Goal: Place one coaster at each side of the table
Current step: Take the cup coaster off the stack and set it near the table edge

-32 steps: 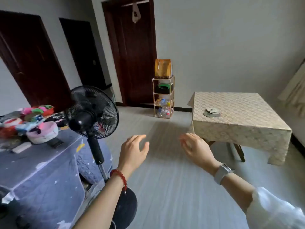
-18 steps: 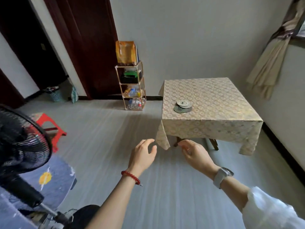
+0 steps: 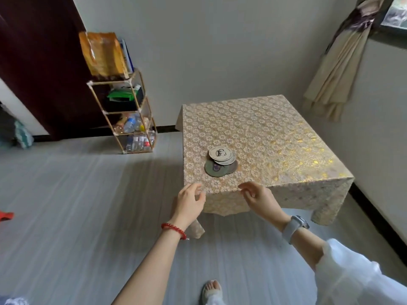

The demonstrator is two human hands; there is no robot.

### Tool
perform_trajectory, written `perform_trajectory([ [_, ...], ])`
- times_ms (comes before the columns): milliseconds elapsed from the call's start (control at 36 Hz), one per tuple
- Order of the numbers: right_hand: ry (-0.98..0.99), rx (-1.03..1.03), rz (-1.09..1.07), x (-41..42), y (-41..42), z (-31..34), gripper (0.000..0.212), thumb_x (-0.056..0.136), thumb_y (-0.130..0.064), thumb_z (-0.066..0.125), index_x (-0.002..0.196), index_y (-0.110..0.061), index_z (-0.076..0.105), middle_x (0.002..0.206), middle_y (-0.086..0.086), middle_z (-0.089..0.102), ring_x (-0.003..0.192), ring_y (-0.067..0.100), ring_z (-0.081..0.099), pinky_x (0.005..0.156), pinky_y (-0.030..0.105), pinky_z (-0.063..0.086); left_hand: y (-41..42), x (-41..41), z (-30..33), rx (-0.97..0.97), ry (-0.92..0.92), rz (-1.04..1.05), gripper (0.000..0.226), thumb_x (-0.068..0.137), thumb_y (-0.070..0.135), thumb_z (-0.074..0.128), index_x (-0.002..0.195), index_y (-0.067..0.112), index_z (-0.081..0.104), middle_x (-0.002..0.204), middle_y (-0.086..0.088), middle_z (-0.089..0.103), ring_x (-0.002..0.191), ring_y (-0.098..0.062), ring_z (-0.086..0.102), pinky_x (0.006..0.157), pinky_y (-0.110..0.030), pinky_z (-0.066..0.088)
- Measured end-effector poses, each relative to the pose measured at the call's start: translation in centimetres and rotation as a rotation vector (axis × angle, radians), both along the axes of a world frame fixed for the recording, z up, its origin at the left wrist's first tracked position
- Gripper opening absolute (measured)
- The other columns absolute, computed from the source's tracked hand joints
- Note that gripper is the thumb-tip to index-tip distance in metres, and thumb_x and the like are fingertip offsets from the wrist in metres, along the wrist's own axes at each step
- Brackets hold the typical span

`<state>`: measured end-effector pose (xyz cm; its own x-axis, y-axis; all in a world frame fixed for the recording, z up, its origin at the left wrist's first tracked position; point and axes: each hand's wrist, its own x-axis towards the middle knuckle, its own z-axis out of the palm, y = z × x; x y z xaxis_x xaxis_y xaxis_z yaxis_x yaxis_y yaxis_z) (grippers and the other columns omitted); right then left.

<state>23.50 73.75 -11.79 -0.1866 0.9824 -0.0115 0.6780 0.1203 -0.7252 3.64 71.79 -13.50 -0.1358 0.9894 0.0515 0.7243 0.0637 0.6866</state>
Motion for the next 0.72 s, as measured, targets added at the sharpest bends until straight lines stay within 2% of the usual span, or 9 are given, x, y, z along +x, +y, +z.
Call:
perform_trajectory([
  [83,0.006,-0.066,0.011,-0.7,5.7,0.2,0.026,0.091,-0.008,0.044,0.113,-0.007,0.057,0.112,0.011,0.066,0.092,0.025,0.064,0.083,0.031,0.051,6.5,-0.9,-0.4,-0.039,-0.006,-0.014,0.027,0.090,0.020,0.048,0.113,0.009,0.057,0.120,-0.011,0.058,0.108,-0.025,0.054,0.091,-0.033,0.044],
  [139,0.014,-0.099,-0.011,-0.6,9.0,-0.2,0.025,0.091,-0.007,0.044,0.113,-0.007,0.056,0.111,0.011,0.066,0.090,0.023,0.064,0.086,0.031,0.052,10.5,-1.2,-1.2,-0.082,-0.003,-0.026,0.028,0.090,0.021,0.046,0.114,0.010,0.056,0.123,-0.010,0.057,0.112,-0.024,0.053,0.094,-0.035,0.045],
  [222,0.006,-0.131,-0.047,0.0,13.3,-1.1,0.024,0.091,-0.008,0.044,0.111,-0.008,0.057,0.105,0.012,0.067,0.089,0.031,0.066,0.081,0.041,0.056,15.7,-0.9,-3.0,-0.151,0.011,-0.047,0.030,0.090,0.021,0.045,0.117,0.011,0.054,0.128,-0.008,0.055,0.115,-0.023,0.051,0.096,-0.036,0.044],
  [306,-0.022,-0.185,-0.062,0.6,17.3,-2.7,0.023,0.091,-0.007,0.043,0.110,-0.007,0.057,0.101,0.013,0.068,0.089,0.032,0.065,0.079,0.042,0.056,19.6,0.2,-5.4,-0.230,-0.034,-0.042,0.031,0.091,0.020,0.045,0.120,0.010,0.050,0.129,-0.009,0.054,0.107,-0.025,0.056,0.086,-0.033,0.046],
  [417,-0.069,-0.248,-0.010,1.2,23.0,-5.8,0.025,0.092,-0.006,0.042,0.112,-0.005,0.056,0.108,0.014,0.066,0.088,0.025,0.066,0.079,0.030,0.055,23.3,1.6,-9.5,-0.325,-0.131,0.049,0.032,0.091,0.019,0.048,0.122,0.011,0.048,0.130,-0.011,0.052,0.111,-0.024,0.054,0.082,-0.029,0.044],
  [500,-0.129,-0.274,0.077,1.4,27.3,-8.3,0.025,0.093,-0.006,0.041,0.112,-0.006,0.056,0.111,0.011,0.065,0.085,0.015,0.063,0.065,0.012,0.051,24.9,2.4,-12.2,-0.388,-0.120,0.155,0.035,0.090,0.021,0.049,0.124,0.012,0.046,0.129,-0.011,0.050,0.099,-0.032,0.059,0.077,-0.037,0.054],
  [556,-0.176,-0.305,0.145,1.3,29.9,-9.9,0.025,0.093,-0.007,0.039,0.112,-0.007,0.055,0.112,0.011,0.065,0.089,0.016,0.063,0.067,0.013,0.049,25.6,2.6,-13.8,-0.434,-0.100,0.230,0.039,0.088,0.025,0.052,0.125,0.015,0.044,0.131,-0.012,0.045,0.104,-0.034,0.056,0.083,-0.047,0.054],
  [639,-0.225,-0.383,0.227,0.7,33.1,-11.6,0.029,0.093,-0.006,0.037,0.117,-0.006,0.052,0.118,0.014,0.062,0.096,0.022,0.063,0.073,0.017,0.049,26.3,3.0,-15.8,-0.522,-0.057,0.339,0.049,0.083,0.033,0.056,0.127,0.021,0.040,0.138,-0.012,0.037,0.115,-0.032,0.046,0.088,-0.053,0.049],
  [722,-0.258,-0.430,0.269,0.0,36.0,-13.4,0.031,0.093,-0.010,0.036,0.121,-0.003,0.048,0.119,0.015,0.059,0.099,0.025,0.060,0.069,0.006,0.045,26.3,3.3,-16.9,-0.585,0.019,0.412,0.070,0.078,0.045,0.060,0.136,0.025,0.027,0.151,-0.009,0.018,0.135,-0.033,0.019,0.107,-0.058,0.026],
])
